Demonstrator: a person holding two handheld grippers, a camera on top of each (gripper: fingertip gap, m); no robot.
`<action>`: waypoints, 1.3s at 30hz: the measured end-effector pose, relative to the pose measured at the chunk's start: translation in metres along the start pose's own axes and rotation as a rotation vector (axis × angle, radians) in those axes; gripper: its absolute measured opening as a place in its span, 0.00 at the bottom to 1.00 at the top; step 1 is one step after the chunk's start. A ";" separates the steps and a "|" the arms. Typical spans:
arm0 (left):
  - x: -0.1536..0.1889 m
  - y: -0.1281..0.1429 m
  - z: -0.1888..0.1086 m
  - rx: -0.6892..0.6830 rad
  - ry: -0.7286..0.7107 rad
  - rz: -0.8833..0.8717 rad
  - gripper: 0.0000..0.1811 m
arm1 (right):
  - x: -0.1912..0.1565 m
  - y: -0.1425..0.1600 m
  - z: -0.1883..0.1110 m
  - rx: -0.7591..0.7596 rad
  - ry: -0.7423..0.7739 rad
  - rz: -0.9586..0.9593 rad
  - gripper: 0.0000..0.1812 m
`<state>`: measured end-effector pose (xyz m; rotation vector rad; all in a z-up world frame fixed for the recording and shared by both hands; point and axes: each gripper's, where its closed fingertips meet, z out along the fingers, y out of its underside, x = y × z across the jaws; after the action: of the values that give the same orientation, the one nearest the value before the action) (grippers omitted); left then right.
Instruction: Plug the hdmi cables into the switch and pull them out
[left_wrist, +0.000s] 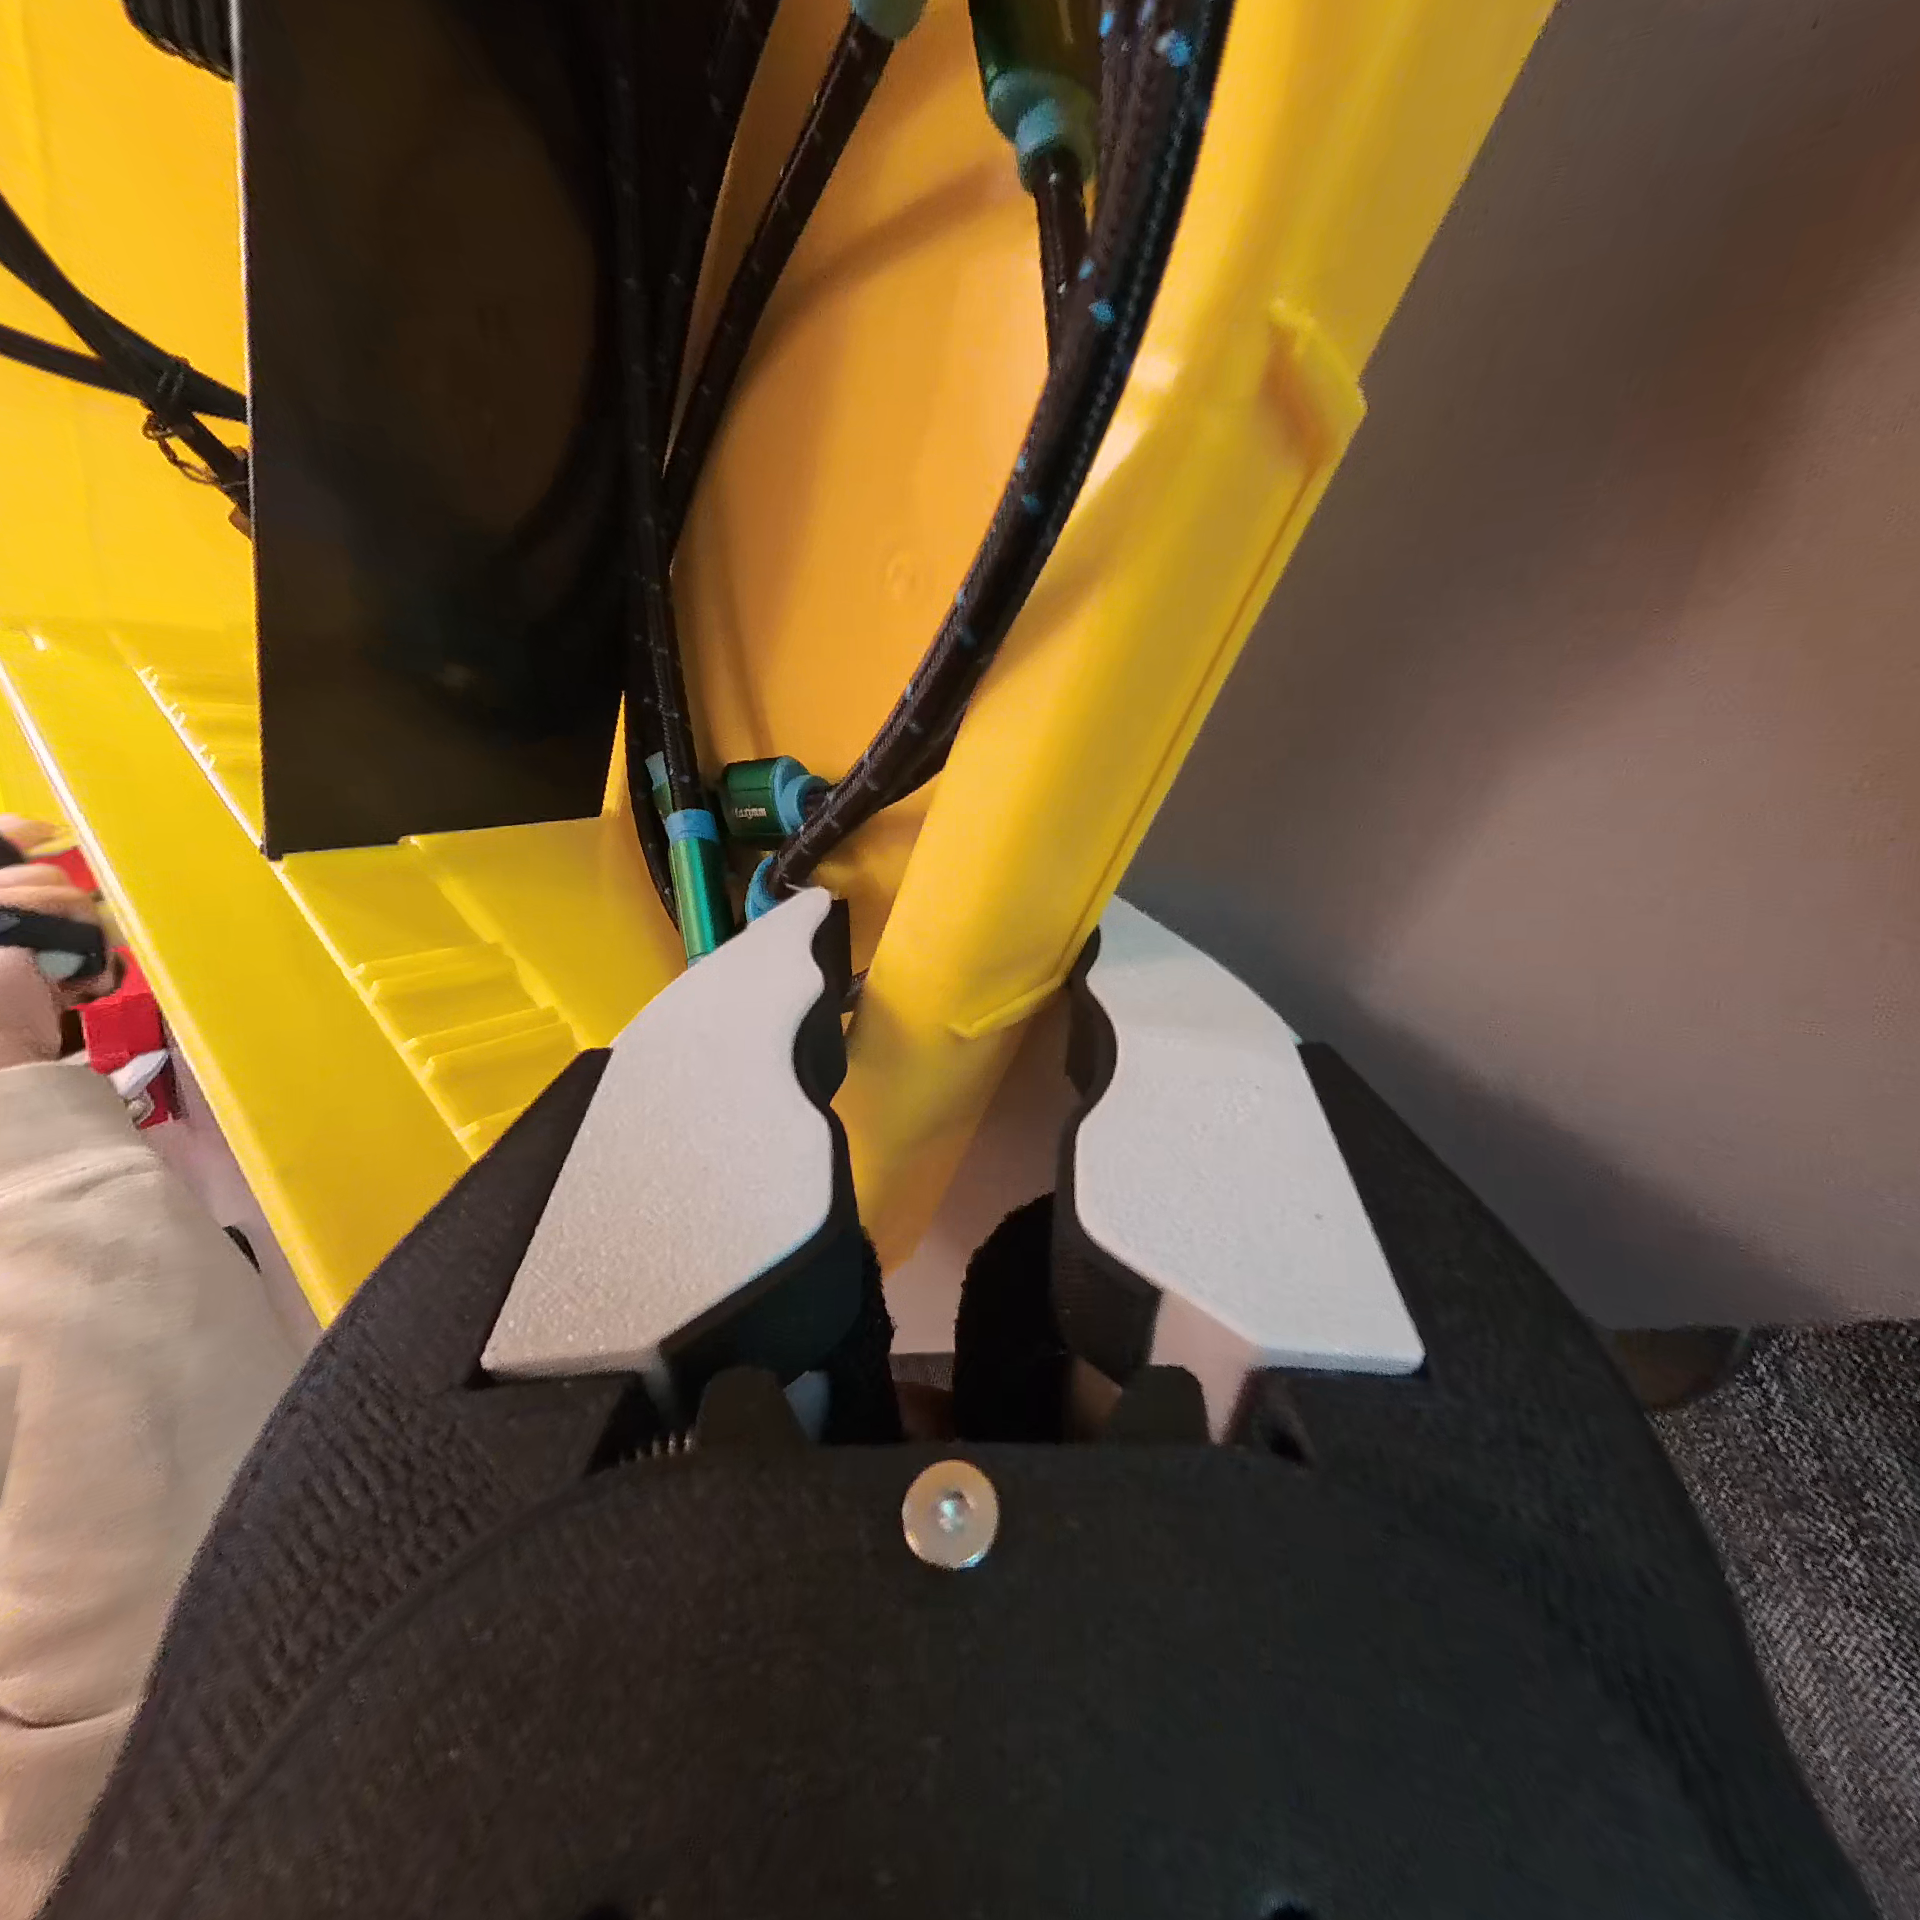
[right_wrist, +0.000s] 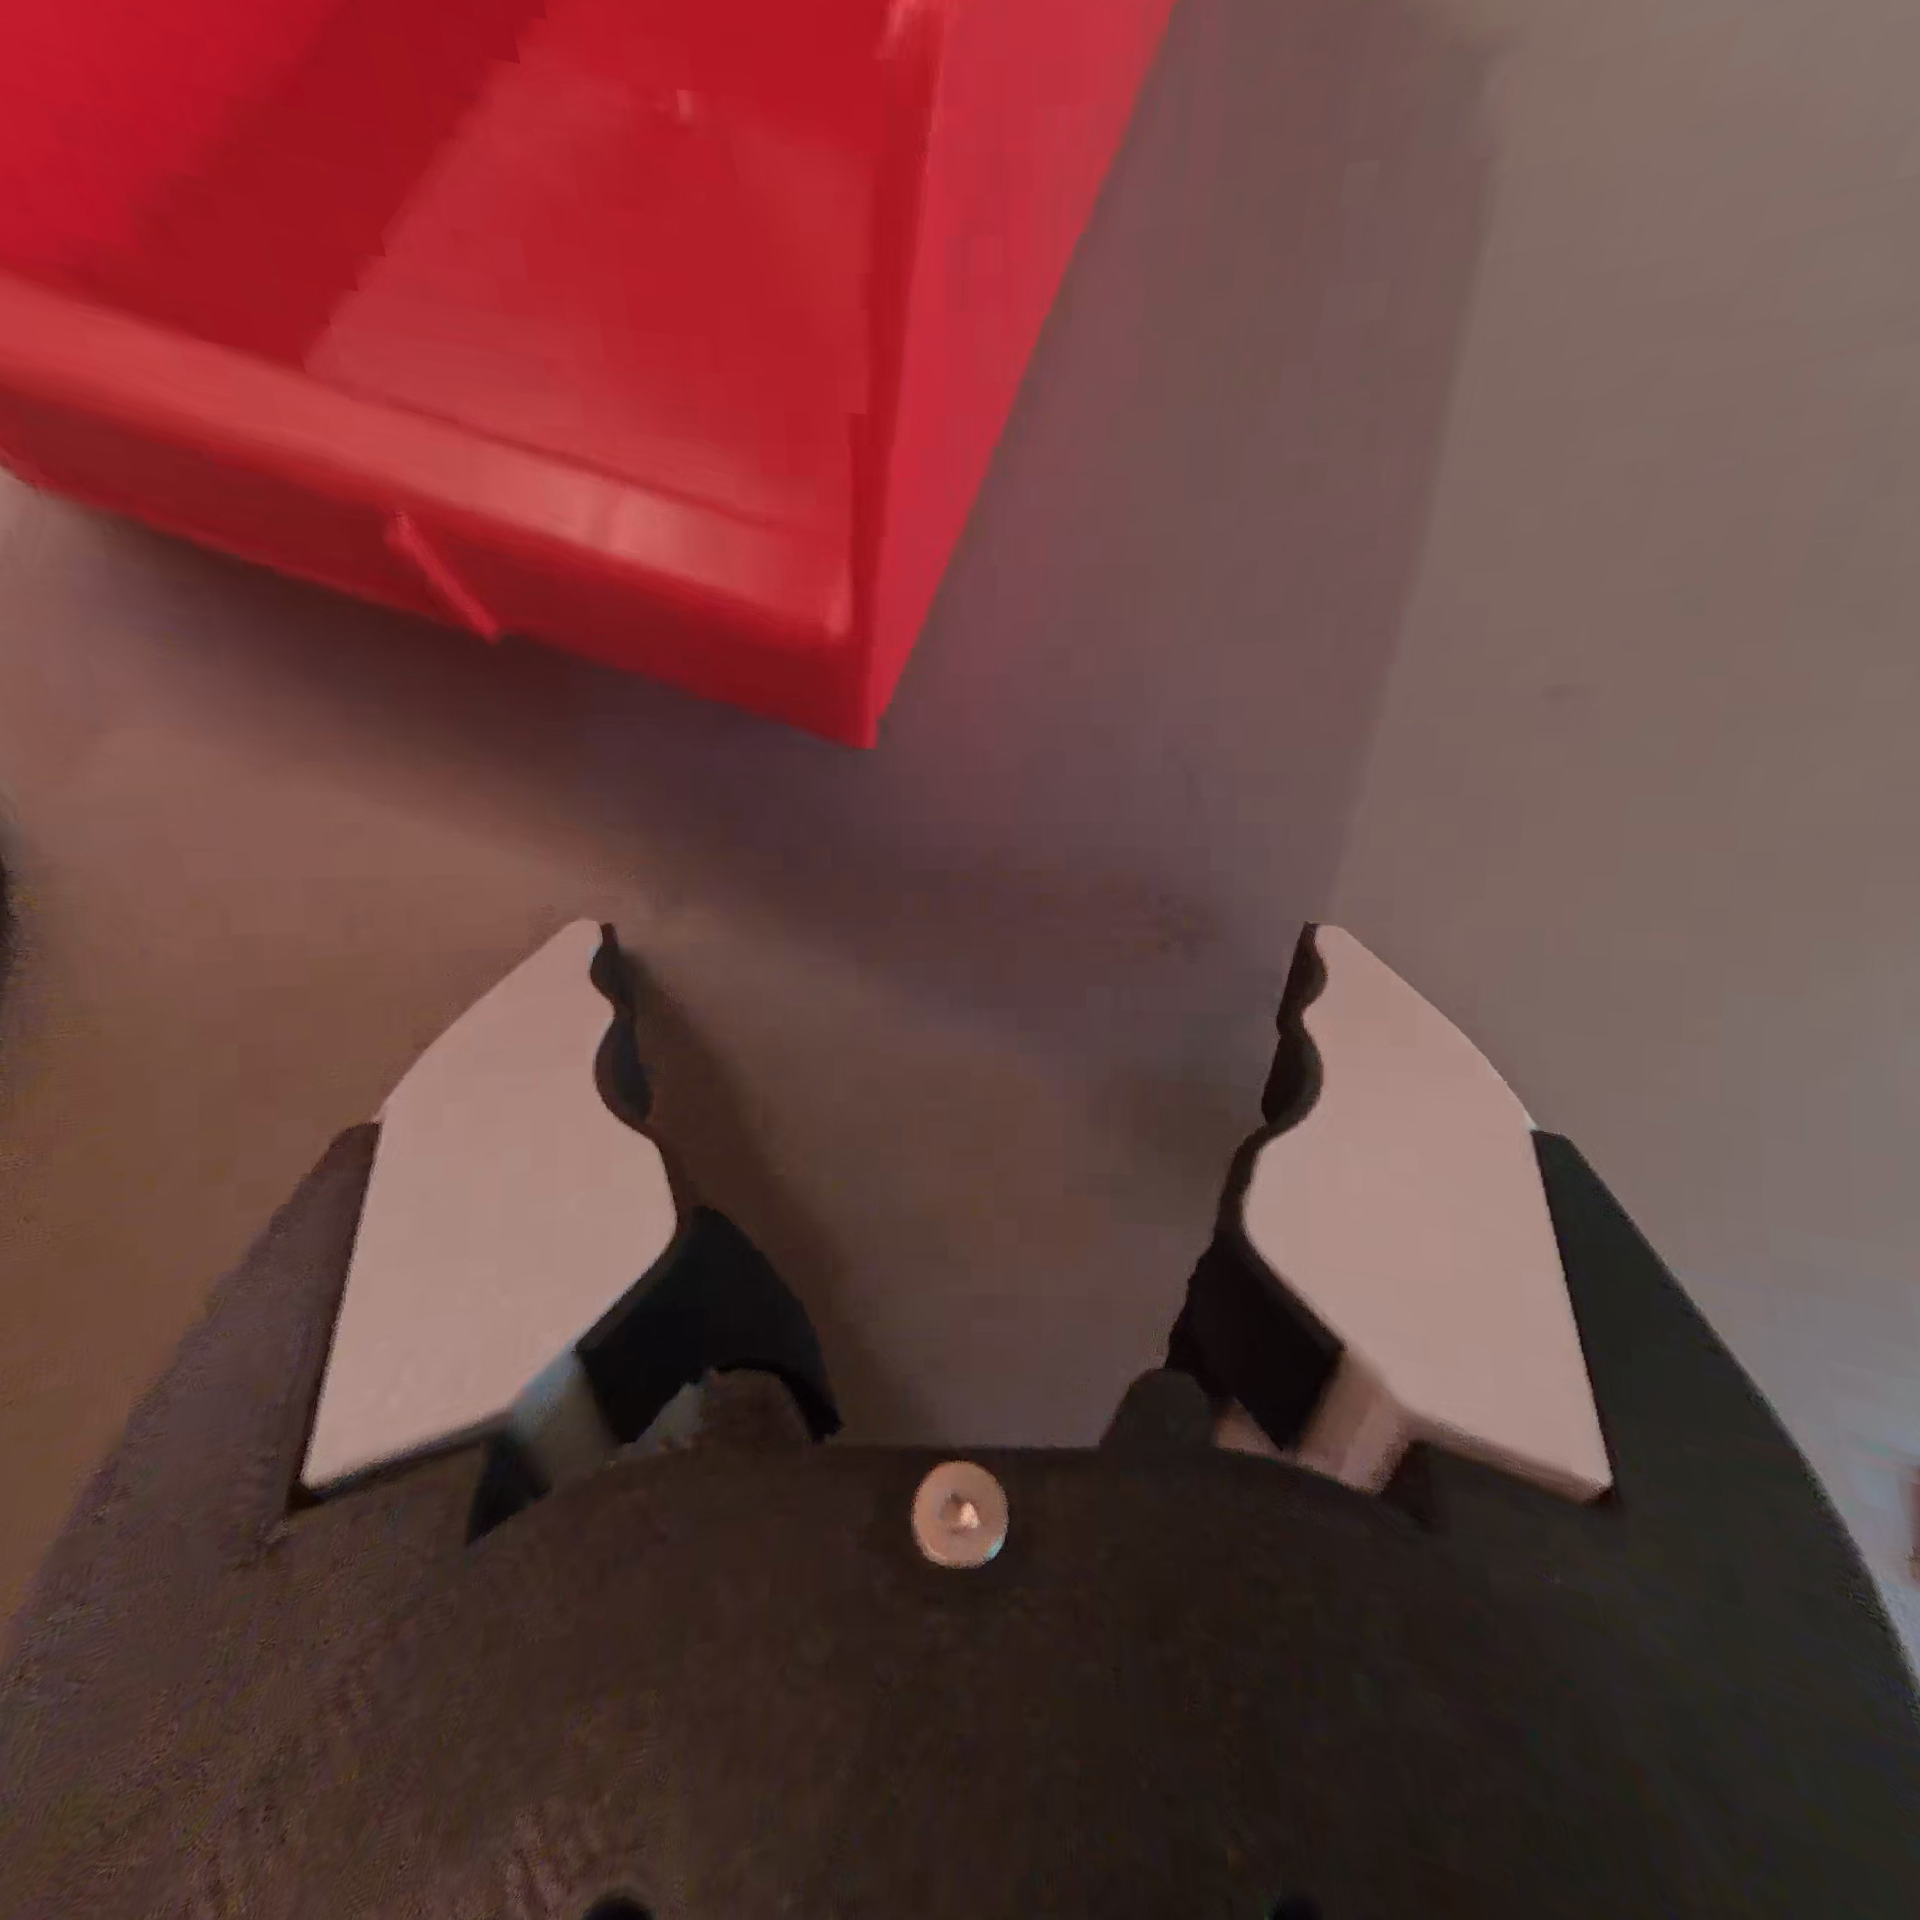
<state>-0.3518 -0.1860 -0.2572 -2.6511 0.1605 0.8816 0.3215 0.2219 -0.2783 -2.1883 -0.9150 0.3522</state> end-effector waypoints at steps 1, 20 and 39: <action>0.000 0.001 0.000 -0.003 0.005 0.001 0.22 | -0.004 0.001 0.004 -0.024 -0.026 0.002 0.68; -0.006 0.004 0.000 0.008 -0.044 -0.012 0.25 | 0.000 -0.025 0.037 -0.054 -0.149 -0.118 0.81; -0.067 -0.089 -0.112 0.723 0.246 -0.592 0.31 | 0.001 -0.024 0.036 -0.050 -0.146 -0.116 0.81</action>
<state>-0.3235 -0.1425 -0.1080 -1.9355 -0.2062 0.2275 0.2919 0.2531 -0.2861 -2.1652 -1.1373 0.4415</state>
